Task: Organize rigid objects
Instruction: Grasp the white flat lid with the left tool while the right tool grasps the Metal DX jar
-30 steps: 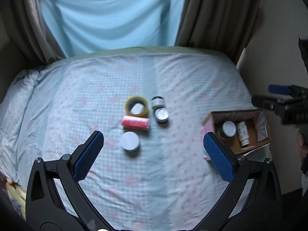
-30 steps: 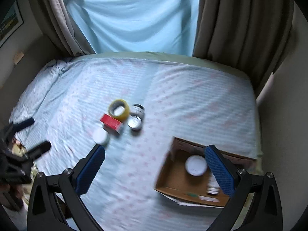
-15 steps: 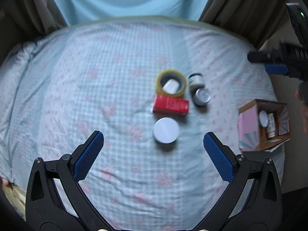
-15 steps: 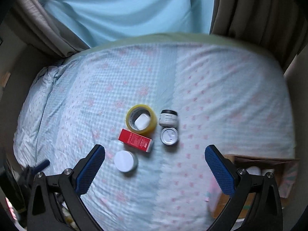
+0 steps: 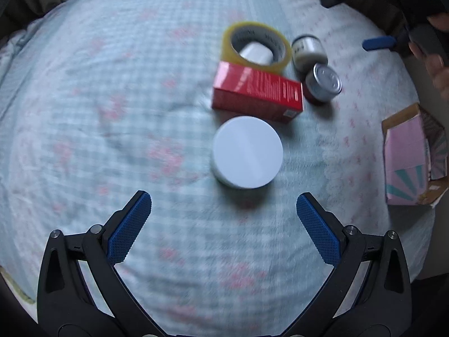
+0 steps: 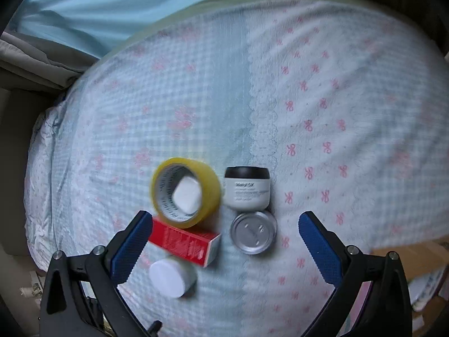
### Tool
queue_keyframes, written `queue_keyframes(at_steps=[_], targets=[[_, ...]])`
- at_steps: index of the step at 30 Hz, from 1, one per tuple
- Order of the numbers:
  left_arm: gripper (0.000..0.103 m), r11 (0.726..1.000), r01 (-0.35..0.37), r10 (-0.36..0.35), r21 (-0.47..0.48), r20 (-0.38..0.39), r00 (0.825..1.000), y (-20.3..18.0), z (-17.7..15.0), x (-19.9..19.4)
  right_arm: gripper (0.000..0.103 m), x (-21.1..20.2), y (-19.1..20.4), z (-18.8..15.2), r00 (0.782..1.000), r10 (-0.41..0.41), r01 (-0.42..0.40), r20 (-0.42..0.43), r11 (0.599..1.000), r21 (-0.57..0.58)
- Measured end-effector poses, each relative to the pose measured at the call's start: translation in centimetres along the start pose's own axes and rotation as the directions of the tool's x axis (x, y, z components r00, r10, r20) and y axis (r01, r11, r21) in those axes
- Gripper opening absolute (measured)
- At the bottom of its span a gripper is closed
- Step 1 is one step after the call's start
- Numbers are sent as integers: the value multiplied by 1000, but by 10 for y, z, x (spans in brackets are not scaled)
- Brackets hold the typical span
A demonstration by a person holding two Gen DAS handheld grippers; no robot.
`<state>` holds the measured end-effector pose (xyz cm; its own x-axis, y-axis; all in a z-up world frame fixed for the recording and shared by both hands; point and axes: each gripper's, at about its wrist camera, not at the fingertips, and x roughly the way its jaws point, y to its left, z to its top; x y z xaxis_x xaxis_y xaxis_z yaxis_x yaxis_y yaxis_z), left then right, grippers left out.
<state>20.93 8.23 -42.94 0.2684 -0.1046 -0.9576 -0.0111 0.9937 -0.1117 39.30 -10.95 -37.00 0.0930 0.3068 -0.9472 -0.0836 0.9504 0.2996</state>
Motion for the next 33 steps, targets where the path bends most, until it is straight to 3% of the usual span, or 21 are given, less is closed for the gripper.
queue_keyframes(at_steps=[4, 13, 18, 20, 22, 24, 25, 33], targets=[[103, 999, -22, 21, 28, 21, 1000, -14, 1, 26, 101, 30, -9, 10, 999, -20, 18, -47, 999, -39], [99, 999, -33, 33, 1, 57, 998, -23, 13, 65, 76, 75, -27, 20, 991, 24, -26, -133, 1000, -16], [96, 999, -42, 42, -4, 65, 997, -27, 18, 72, 75, 81, -33, 23, 990, 65, -63, -125, 998, 25], [91, 999, -47, 47, -1, 66, 997, -30, 21, 74, 73, 84, -31, 25, 990, 57, -54, -126, 998, 26], [86, 998, -59, 59, -1, 69, 996, -32, 23, 75, 63, 84, -31, 25, 991, 41, -38, -127, 999, 26], [74, 998, -70, 70, 0, 70, 995, -33, 27, 76, 52, 83, -31, 25, 990, 72, -68, -122, 997, 38], [68, 996, -86, 86, 6, 72, 994, -35, 29, 76, 52, 82, -30, 25, 990, 64, -60, -125, 997, 40], [68, 996, -91, 91, -3, 60, 994, -39, 44, 78, 52, 83, -21, 25, 993, 33, -28, -114, 999, 46]])
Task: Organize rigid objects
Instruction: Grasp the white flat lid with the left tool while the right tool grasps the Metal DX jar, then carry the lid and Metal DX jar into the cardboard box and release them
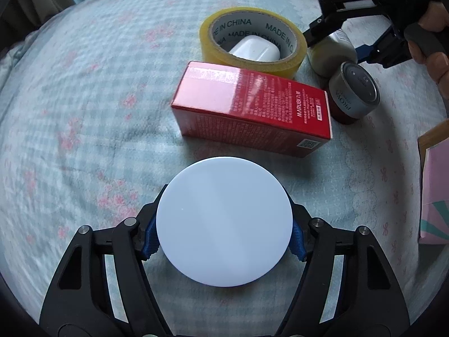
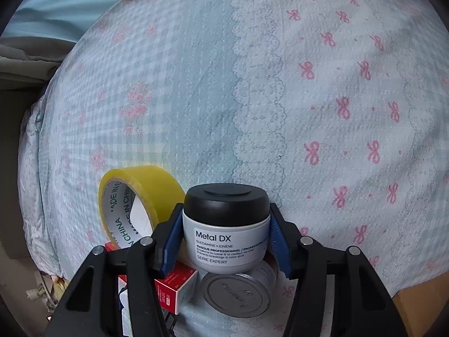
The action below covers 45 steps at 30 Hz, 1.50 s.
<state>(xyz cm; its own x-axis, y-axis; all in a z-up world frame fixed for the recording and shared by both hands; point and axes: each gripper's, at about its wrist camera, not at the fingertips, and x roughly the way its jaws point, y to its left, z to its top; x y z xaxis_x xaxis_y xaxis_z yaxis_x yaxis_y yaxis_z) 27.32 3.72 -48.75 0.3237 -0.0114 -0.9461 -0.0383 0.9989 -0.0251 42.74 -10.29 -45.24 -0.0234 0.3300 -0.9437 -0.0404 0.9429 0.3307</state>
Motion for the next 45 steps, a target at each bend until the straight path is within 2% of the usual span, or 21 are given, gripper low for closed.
queue_keyframes(at_steps=[5, 13, 20, 25, 29, 35, 41, 45], targets=[[68, 1000, 8, -8, -28, 10, 1000, 25, -9, -11, 52, -5, 4, -4, 1000, -6, 6, 20, 1000, 4], [68, 998, 13, -11, -63, 38, 999, 42, -14, -34, 52, -35, 15, -17, 997, 22, -21, 73, 1000, -11], [68, 997, 11, -5, -76, 80, 997, 44, -19, -92, 52, -76, 29, -50, 993, 66, -64, 94, 998, -25], [68, 996, 2, 8, -84, 114, 993, 31, -24, -147, 52, -120, 32, -83, 988, 107, -101, 113, 993, -56], [68, 996, 1, 10, -86, 138, 990, 16, -26, -193, 52, -158, 28, -112, 981, 141, -132, 135, 988, -75], [68, 997, 37, -26, -62, 167, 986, -30, -32, -258, 52, -222, 4, -161, 974, 137, -115, 182, 985, -125], [67, 997, 76, -71, -17, 185, 980, -94, -33, -295, 52, -281, -52, -205, 968, 104, -72, 227, 987, -144], [68, 995, 99, -101, 16, 185, 978, -137, -31, -306, 52, -307, -99, -226, 967, 68, -38, 246, 991, -127]])
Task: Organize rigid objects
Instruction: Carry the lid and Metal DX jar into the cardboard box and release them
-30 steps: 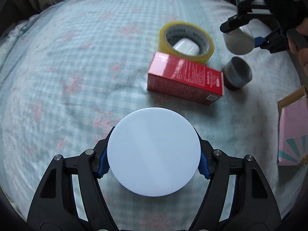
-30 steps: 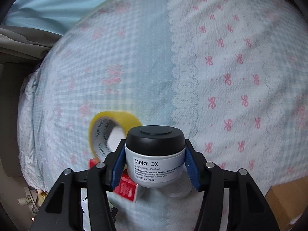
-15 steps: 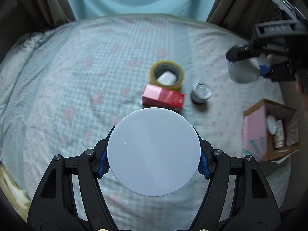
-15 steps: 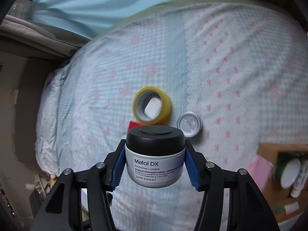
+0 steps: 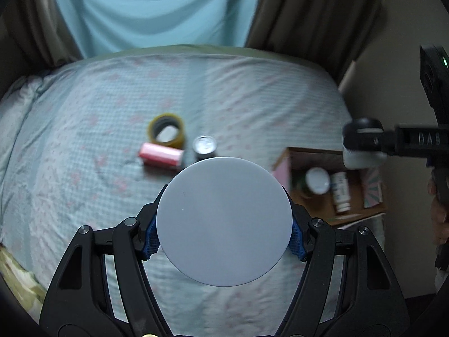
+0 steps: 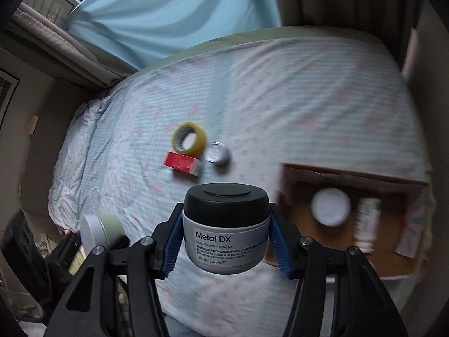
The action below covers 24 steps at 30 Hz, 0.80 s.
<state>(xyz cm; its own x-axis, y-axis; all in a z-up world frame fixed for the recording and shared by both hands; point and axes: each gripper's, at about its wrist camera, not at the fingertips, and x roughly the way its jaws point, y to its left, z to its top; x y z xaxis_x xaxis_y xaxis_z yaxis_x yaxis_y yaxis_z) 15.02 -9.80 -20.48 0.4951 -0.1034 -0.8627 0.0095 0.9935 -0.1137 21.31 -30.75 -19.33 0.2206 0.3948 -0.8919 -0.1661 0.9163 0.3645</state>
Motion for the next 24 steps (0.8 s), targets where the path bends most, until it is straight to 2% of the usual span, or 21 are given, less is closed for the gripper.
queue_keyframes(at_steps=[5, 10, 17, 24], targets=[[68, 998, 49, -48, 37, -16, 999, -58, 6, 2, 52, -28, -52, -17, 999, -43, 43, 9, 999, 23], [68, 993, 83, -78, 90, -63, 995, -107, 6, 22, 52, -42, -99, -27, 994, -109, 109, 9, 994, 7], [68, 975, 136, -112, 173, -144, 983, -178, 5, 68, 52, -32, -157, -34, 984, -178, 177, -18, 984, -22], [67, 950, 182, -122, 254, -236, 964, -230, -3, 128, 52, -6, -208, -36, 976, -215, 211, -46, 975, -73]])
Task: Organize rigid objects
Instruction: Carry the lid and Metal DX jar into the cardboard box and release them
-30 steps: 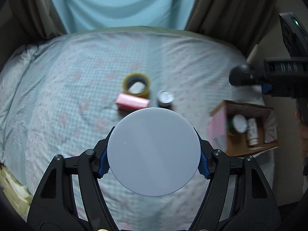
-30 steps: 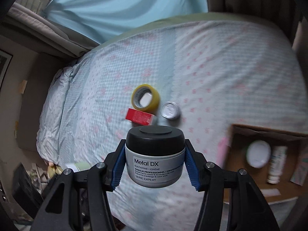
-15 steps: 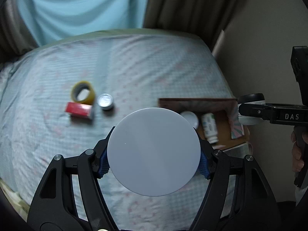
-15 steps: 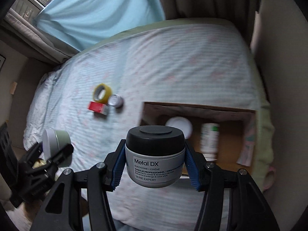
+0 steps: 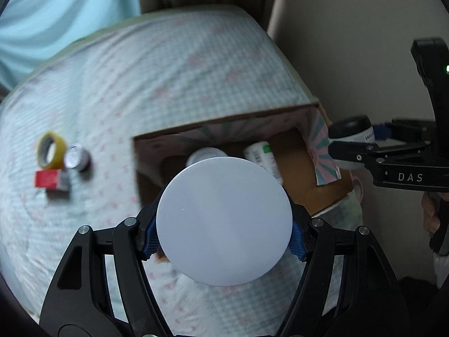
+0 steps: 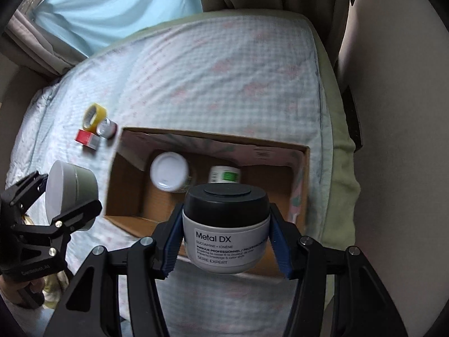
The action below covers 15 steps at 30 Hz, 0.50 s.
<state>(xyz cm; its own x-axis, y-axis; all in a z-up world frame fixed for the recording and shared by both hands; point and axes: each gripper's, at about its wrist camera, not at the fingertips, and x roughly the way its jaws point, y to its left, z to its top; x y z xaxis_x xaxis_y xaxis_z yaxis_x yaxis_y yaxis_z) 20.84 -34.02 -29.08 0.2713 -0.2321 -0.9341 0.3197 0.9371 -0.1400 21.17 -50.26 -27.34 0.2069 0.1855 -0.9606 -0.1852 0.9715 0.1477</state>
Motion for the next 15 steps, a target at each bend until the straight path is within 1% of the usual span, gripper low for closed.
queue_keyframes(at_steps=[3, 6, 8, 11, 15], targets=[[67, 999, 12, -11, 33, -47, 999, -12, 4, 33, 52, 19, -5, 3, 999, -34, 35, 7, 995, -98], [67, 997, 16, -9, 70, -93, 996, -19, 4, 68, 52, 38, -4, 4, 998, -60, 65, 26, 971, -230], [67, 995, 13, -1, 101, -122, 992, -23, 3, 88, 52, 52, -2, 5, 997, -74, 78, 27, 942, -327], [67, 989, 17, 6, 147, -155, 988, -28, -1, 108, 52, 75, 1, 3, 995, -96, 94, 20, 881, -463], [67, 978, 13, 25, 208, -179, 983, -33, -8, 123, 52, 94, -1, 0, 993, -117, 95, -6, 829, -551]])
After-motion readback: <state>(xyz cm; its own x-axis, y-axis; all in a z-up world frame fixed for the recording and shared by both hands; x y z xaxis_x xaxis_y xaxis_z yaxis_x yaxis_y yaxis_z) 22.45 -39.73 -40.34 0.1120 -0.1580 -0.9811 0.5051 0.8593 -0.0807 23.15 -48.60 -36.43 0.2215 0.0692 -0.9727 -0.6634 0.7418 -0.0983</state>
